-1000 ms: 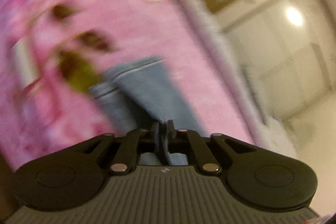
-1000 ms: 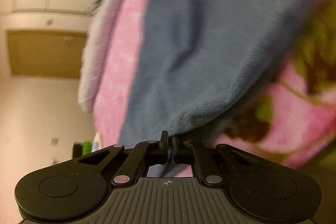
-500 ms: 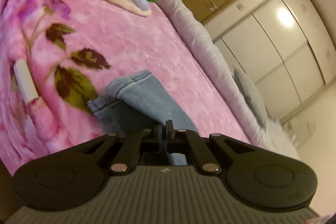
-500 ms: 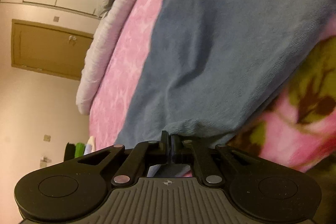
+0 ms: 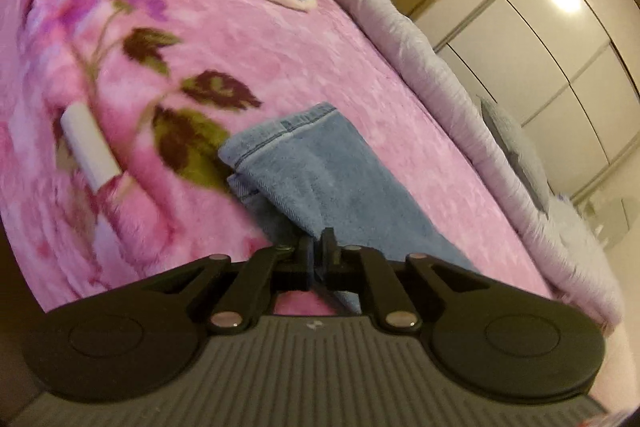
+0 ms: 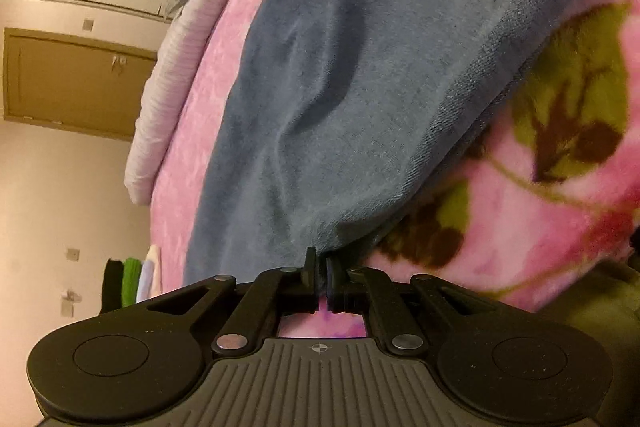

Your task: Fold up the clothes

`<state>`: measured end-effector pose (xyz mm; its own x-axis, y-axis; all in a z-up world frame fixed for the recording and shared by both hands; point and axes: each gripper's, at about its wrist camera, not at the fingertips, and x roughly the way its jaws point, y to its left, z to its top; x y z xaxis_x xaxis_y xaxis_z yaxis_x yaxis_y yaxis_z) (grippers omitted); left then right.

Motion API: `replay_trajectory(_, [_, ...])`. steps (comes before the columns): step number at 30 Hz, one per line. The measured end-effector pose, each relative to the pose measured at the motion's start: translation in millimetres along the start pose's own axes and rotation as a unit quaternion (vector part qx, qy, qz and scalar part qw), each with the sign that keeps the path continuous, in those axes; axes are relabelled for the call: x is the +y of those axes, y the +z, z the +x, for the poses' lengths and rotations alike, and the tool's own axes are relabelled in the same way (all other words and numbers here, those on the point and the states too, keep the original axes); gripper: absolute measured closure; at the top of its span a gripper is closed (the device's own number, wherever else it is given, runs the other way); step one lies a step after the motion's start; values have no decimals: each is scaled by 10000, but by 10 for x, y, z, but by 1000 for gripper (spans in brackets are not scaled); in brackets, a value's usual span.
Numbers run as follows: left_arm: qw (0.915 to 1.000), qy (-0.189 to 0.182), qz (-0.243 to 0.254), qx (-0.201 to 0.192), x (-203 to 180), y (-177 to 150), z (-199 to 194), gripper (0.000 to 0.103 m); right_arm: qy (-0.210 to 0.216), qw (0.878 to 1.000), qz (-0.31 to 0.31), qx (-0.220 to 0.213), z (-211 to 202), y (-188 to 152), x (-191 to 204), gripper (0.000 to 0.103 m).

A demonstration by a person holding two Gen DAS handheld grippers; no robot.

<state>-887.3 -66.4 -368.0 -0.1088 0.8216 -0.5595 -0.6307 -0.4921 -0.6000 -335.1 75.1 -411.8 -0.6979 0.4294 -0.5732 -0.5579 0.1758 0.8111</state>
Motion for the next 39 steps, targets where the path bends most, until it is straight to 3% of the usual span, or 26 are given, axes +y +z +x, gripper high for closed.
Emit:
replay_trajectory(3, [9998, 130, 133, 91, -140, -13, -159, 94, 94, 9999, 89, -103, -127, 83, 48, 98])
replay_trajectory(7, [9911, -418, 1055, 694, -599, -284, -253, 93, 186, 9956, 647, -644, -496, 193, -200, 98])
replay_trajectory(10, [9724, -779, 1922, 1066, -1077, -634, -162, 89, 182, 9904, 921, -1011, -730, 290, -396, 98])
replay_trajectory(13, [9435, -1103, 2816, 1356, -1609, -1043, 1, 88, 175, 9841, 1148, -1346, -924, 373, -532, 98])
replay_trajectory(18, [9189, -1706, 3130, 1689, -2181, -1446, 245, 86, 291, 9806, 1251, -1480, -1108, 477, -694, 97])
replay_trajectory(23, [9112, -1716, 3307, 1760, -2321, -1629, 206, 86, 617, 9747, 1528, -1512, -1275, 590, -880, 95])
replay_trajectory(26, [9065, -1718, 3411, 1801, -2402, -1737, 181, 86, 823, 9748, 1533, -1399, -1282, 619, -908, 71])
replay_trajectory(32, [9010, -1709, 3538, 1837, -2508, -1843, 139, 86, 922, 9740, 1548, -1371, -1288, 707, -979, 74])
replay_trajectory(39, [8963, -1712, 3659, 1826, -2522, -1841, 133, 86, 833, 9670, 1699, -1704, -1327, 869, -1082, 74])
